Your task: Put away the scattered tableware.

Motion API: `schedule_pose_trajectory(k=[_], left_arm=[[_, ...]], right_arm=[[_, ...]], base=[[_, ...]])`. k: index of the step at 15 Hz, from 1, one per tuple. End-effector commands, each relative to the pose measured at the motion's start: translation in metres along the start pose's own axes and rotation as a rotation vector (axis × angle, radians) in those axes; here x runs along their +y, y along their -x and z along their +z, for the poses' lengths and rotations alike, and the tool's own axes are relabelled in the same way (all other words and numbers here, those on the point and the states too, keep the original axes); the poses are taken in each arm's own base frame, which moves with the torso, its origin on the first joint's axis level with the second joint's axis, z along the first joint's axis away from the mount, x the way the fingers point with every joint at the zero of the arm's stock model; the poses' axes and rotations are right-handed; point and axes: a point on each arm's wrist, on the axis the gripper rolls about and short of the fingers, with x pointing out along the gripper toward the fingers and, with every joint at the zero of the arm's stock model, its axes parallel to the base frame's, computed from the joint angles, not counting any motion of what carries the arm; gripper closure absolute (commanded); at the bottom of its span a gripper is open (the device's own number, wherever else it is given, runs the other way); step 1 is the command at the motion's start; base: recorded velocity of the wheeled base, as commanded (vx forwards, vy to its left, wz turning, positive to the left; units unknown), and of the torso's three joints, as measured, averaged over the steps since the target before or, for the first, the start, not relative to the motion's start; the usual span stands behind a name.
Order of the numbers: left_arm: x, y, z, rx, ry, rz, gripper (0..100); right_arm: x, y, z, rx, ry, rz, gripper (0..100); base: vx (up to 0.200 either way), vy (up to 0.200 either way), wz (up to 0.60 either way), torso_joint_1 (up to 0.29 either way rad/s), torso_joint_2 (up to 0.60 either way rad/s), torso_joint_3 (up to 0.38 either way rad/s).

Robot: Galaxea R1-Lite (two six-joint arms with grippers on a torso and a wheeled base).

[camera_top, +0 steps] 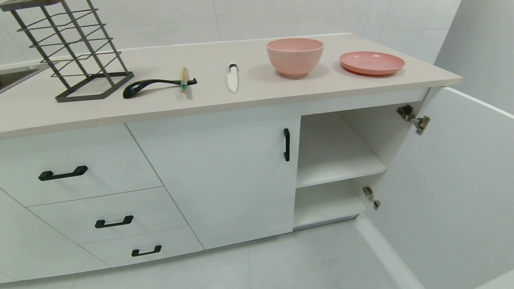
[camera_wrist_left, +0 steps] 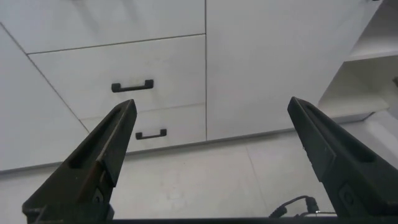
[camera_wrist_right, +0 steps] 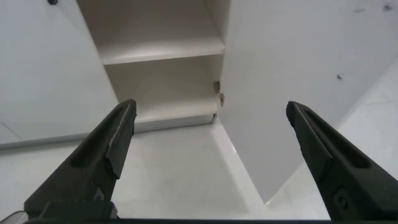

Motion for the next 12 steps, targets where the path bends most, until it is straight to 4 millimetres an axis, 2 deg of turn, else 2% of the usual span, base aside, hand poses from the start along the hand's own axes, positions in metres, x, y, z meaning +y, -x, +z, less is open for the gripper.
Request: schedule_pose_trajectory(k=[1,7,12], left_arm=[[0.0000,-0.0003,0.0003,0.002,0.000,0.002,0],[0.0001,-0.0003,0.0003,0.002,0.005,0.007,0],[0.0001,-0.0003,0.0001,0.003,0.002,0.007,0]], right_arm=[[0.0000,-0.0001,-0.0001,0.002,0.002,0.001,0],[0.0000,-0.0001,-0.0001,0.002,0.001,0.001,0],[0.0000,-0.0001,-0.0001,0.002,0.001,0.001,0]], base=[[0.000,0.000,0.00,0.000,0.00,0.000],[0.000,-0.200,0.00,-0.055,0.20,0.142],[0.000,0.000,0.00,-0.001,0.01,0.006]])
